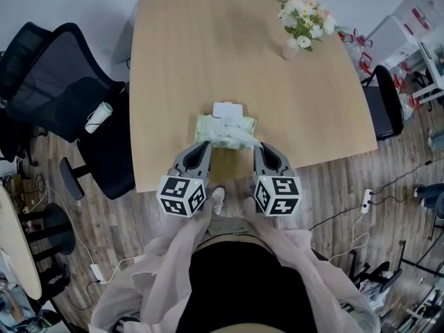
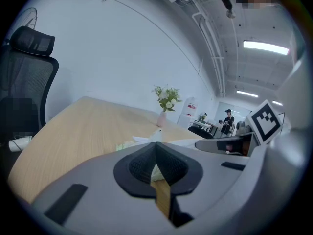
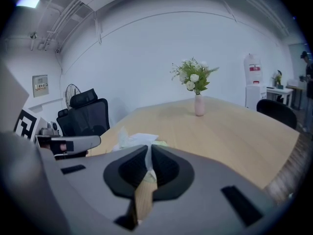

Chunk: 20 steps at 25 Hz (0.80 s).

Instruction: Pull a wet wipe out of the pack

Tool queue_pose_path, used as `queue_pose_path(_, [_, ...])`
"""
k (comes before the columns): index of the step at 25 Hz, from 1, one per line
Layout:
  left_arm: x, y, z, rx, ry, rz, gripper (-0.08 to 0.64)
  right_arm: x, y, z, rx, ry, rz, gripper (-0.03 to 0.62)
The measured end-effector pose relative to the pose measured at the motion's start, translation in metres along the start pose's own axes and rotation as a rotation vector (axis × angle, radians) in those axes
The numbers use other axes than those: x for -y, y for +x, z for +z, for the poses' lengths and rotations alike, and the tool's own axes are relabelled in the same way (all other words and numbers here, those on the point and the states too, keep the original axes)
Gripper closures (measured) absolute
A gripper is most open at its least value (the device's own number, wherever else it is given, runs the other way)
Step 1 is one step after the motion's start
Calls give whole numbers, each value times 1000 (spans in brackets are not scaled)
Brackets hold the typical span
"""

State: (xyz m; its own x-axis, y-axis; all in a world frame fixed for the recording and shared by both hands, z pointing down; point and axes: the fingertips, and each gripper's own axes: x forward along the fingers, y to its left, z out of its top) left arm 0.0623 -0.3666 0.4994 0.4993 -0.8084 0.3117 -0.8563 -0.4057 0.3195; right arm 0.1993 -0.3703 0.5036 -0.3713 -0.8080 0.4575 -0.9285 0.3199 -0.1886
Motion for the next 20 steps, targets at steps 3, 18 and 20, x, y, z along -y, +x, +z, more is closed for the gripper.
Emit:
queue_pose_path(3, [-1,1,1,1,0,4,549,6,-2,1,4,7,-13,577])
queue_pose_path(18, [-1,3,10,8,24,10,549,15,-8,14,42,32,-26,577])
queue_pose_path(20, [-2,2,11,10,27,12,549,17,-8,17,49,34,-31,577])
